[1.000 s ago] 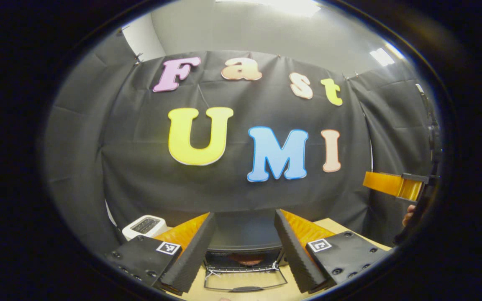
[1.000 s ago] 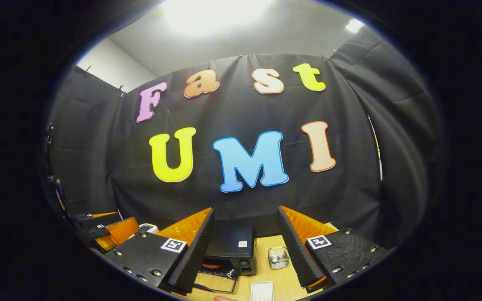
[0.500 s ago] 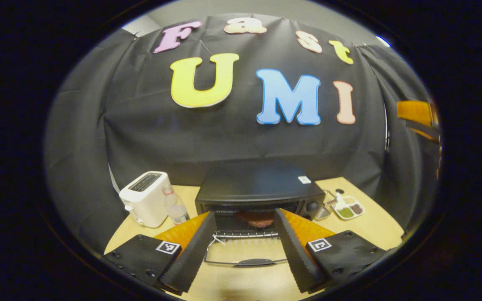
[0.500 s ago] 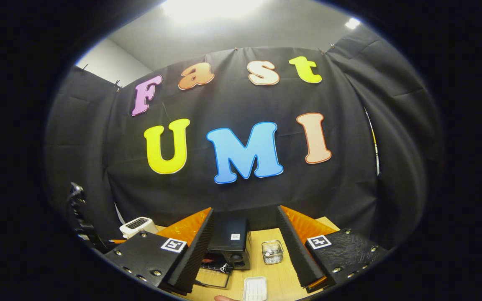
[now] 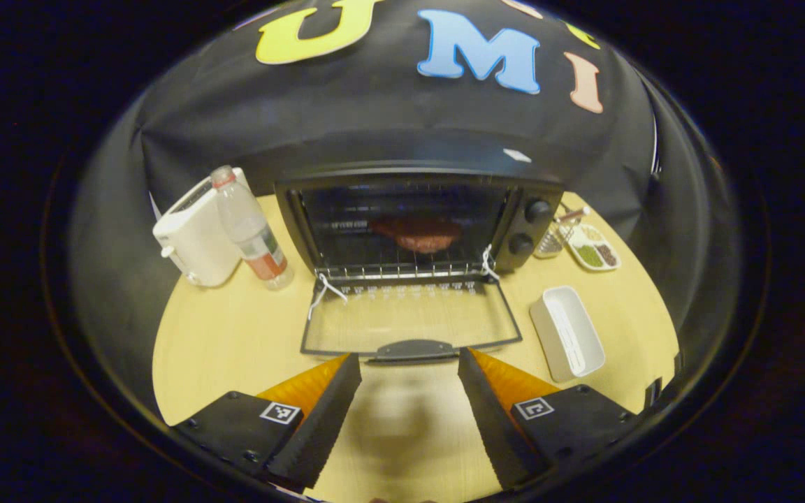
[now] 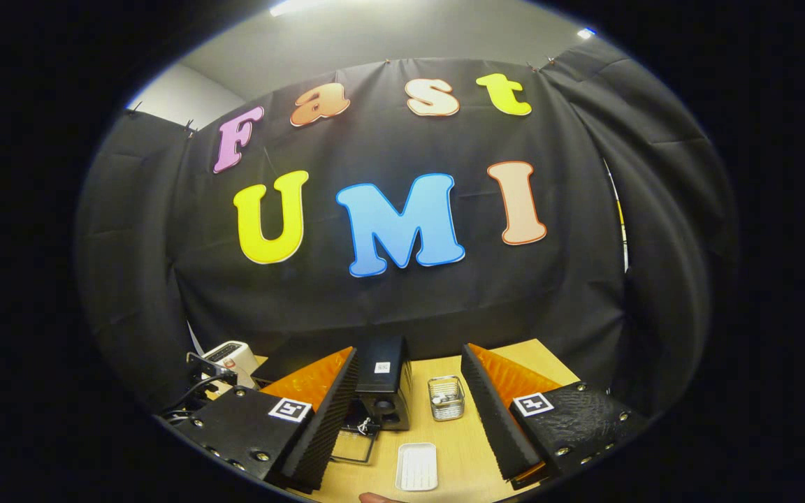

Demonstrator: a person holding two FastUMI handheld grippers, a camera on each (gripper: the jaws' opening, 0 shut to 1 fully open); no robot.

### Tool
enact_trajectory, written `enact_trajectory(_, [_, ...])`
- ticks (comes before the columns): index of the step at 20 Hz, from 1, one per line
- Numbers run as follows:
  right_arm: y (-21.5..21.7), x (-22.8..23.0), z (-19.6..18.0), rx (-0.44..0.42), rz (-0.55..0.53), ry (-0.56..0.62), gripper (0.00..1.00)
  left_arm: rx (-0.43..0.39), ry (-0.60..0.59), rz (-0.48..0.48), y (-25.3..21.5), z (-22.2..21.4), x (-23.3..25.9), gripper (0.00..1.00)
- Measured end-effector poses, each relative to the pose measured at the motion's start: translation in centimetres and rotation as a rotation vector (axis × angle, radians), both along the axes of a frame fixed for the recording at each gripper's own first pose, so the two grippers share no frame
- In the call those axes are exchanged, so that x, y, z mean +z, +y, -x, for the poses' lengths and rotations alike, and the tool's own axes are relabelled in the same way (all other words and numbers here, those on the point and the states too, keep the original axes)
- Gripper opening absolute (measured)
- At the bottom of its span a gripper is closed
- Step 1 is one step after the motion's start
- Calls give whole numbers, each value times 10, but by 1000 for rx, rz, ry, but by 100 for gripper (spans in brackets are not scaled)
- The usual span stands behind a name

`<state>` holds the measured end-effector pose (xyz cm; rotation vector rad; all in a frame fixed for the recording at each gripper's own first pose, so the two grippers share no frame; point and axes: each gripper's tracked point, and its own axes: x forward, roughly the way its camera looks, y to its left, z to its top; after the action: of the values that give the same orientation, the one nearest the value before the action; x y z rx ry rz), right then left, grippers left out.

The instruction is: Open the electric oven with the left hand, put the food in, and close the electric oven.

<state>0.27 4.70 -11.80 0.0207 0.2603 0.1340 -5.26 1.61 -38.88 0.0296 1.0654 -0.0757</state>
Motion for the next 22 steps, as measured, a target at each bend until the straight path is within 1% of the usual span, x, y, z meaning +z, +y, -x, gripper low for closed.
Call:
enact_trajectory(1, [-1,-5,2,3,12,14,89,-14,41,-2,-1,2,-10,99])
enact_trajectory(2, [-3,-8,3,1,21,25,89,-23,76,0,-2,7,-19,100])
enact_trajectory(3, [-6,-12,6,0,25,31,90,-24,100,1,-3,10,-28,95])
enact_trajectory(4, [-7,-13,9,-4,27,37,90,-26,117,-2,-3,12,-35,100])
enact_trajectory(7, [-16,-16,12,-21,36,51,89,-42,196,-9,-4,23,-60,100])
enact_trajectory(9, [-23,-15,14,-34,41,51,89,-35,239,-4,-5,24,-73,100])
enact_trajectory(10, [-27,-14,14,-41,43,51,89,-23,251,-2,-3,21,-77,99])
enact_trajectory(11, [-30,-13,14,-49,47,51,89,-14,259,-1,-2,19,-80,96])
enact_trajectory(12, [-33,-13,14,-55,50,52,89,-9,264,0,-1,16,-85,95])
enact_trajectory(19, [-47,-11,20,-87,74,63,89,7,307,1,1,6,-105,96])
enact_trajectory(20, [-49,-12,20,-88,79,64,89,1,302,-7,2,3,-106,100])
enact_trajectory(21, [-49,-12,20,-87,81,66,89,-4,301,-11,3,-1,-107,100])
enact_trajectory(22, [-48,-12,20,-85,84,67,89,-5,302,-15,4,-3,-107,92])
